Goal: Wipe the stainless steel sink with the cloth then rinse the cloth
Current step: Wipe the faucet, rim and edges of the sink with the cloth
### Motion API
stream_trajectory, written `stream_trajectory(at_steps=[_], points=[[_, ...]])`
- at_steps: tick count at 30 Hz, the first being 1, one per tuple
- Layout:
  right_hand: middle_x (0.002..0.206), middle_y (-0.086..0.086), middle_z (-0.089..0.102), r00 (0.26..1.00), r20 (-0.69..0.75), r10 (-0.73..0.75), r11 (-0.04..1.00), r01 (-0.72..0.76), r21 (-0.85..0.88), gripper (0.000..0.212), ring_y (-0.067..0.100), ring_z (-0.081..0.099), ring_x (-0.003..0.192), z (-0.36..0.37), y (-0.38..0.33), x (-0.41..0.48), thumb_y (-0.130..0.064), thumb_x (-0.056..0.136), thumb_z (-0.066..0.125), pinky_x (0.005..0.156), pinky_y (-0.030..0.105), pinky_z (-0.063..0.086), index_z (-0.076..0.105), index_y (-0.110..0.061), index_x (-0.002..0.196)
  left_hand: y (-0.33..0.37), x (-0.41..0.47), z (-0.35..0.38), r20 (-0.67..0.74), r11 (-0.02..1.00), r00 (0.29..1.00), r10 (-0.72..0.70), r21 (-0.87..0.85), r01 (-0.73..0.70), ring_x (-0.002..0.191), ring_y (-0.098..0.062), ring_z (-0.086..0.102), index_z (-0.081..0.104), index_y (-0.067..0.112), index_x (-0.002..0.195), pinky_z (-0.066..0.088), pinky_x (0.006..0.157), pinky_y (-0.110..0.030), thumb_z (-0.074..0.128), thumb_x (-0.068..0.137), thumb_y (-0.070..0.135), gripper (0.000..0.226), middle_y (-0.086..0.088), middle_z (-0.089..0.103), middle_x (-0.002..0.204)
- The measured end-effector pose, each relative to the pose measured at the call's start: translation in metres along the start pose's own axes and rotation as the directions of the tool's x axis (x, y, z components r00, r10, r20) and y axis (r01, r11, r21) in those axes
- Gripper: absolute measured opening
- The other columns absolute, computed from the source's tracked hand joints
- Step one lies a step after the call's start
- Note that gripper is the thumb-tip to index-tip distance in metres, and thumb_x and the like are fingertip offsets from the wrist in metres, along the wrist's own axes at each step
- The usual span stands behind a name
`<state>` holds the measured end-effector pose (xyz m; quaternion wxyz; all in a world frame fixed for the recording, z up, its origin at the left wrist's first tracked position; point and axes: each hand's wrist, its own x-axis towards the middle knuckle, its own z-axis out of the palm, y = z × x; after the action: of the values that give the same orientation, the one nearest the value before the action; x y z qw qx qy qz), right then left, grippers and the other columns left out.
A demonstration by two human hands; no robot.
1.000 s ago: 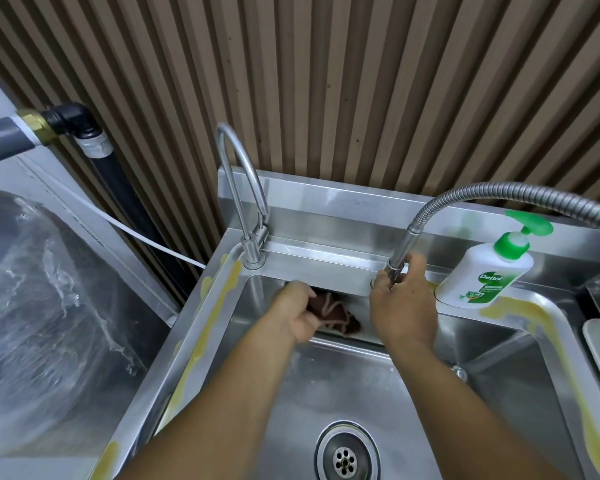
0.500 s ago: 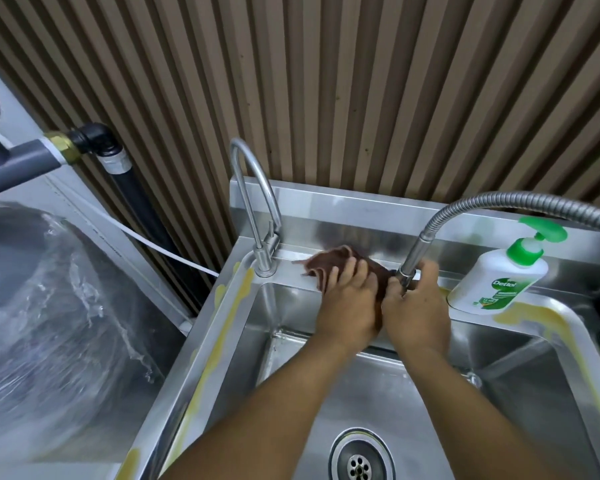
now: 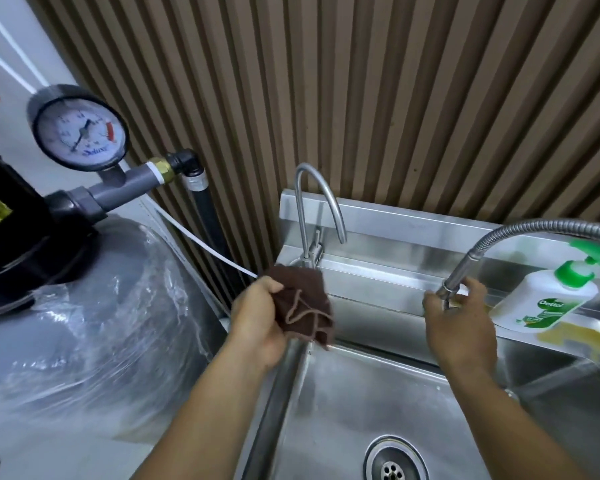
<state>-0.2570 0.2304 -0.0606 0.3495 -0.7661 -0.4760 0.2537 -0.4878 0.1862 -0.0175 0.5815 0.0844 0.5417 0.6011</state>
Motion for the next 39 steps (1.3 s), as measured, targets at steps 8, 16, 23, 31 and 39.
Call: stream_trajectory(at_steps=[8, 16, 23, 31, 39], points=[[0.154, 0.020, 0.041, 0.820, -0.270, -0.505, 0.861, 0.502, -0.086, 0.067, 0.037, 0.037, 0.142, 0.029, -0.011, -0.077, -0.029, 0.086, 0.064, 0.114, 0.053, 0.028, 0.041, -0.006, 0.145, 0.012, 0.078, -0.006, 0.313, 0.100, 0.742, 0.593, 0.885, -0.454, 0.108, -0.035, 0.058, 0.059, 0.005, 0.102, 0.040, 0.091, -0.040, 0.046, 0.093, 0.009, 0.016, -0.020, 0.063, 0.118], [0.168, 0.013, -0.023, 0.667, 0.646, -0.371, 0.378, 0.744, -0.551, 0.102, 0.033, -0.022, 0.154, 0.085, -0.035, -0.026, -0.070, 0.093, 0.038, 0.125, 0.055, -0.005, -0.016, -0.015, 0.160, -0.018, 0.096, -0.029, 0.454, -0.465, 0.884, 0.114, 0.811, -0.356, 0.153, -0.022, -0.019, 0.011, 0.016, 0.161, -0.005, 0.124, -0.047, 0.028, 0.093, 0.071, 0.089, -0.001, -0.015, 0.168], [0.166, 0.009, -0.028, 0.608, 0.743, -0.278, 0.266, 0.792, -0.549, 0.122, 0.034, -0.024, 0.153, 0.104, -0.026, -0.001, -0.094, 0.067, 0.013, 0.124, 0.057, -0.001, -0.017, -0.021, 0.161, -0.031, 0.046, -0.056, 0.493, -0.500, 0.862, 0.119, 0.780, -0.377, 0.154, -0.021, -0.019, 0.007, 0.017, 0.161, -0.005, 0.124, -0.049, 0.024, 0.091, 0.078, 0.095, 0.000, -0.009, 0.169], [0.161, 0.008, -0.040, 0.565, 0.808, -0.166, 0.323, 0.805, -0.497, 0.137, 0.035, -0.038, 0.147, 0.103, -0.033, 0.006, -0.087, 0.069, 0.059, 0.120, 0.058, -0.012, -0.024, -0.023, 0.158, -0.069, -0.001, -0.089, 0.493, -0.555, 0.847, 0.200, 0.769, -0.316, 0.155, -0.030, 0.005, 0.025, 0.007, 0.158, 0.002, 0.121, -0.051, 0.021, 0.086, 0.084, 0.105, -0.010, 0.017, 0.167], [0.160, 0.009, -0.042, 0.541, 0.834, -0.110, 0.327, 0.812, -0.483, 0.121, 0.036, -0.040, 0.145, 0.095, -0.040, 0.006, -0.058, 0.085, 0.064, 0.121, 0.058, -0.013, -0.026, -0.022, 0.158, -0.033, 0.073, -0.028, 0.355, -0.518, 0.925, 0.135, 0.821, -0.240, 0.153, -0.022, -0.021, -0.010, 0.011, 0.159, -0.006, 0.124, -0.049, 0.044, 0.073, 0.090, 0.129, -0.002, -0.020, 0.167]])
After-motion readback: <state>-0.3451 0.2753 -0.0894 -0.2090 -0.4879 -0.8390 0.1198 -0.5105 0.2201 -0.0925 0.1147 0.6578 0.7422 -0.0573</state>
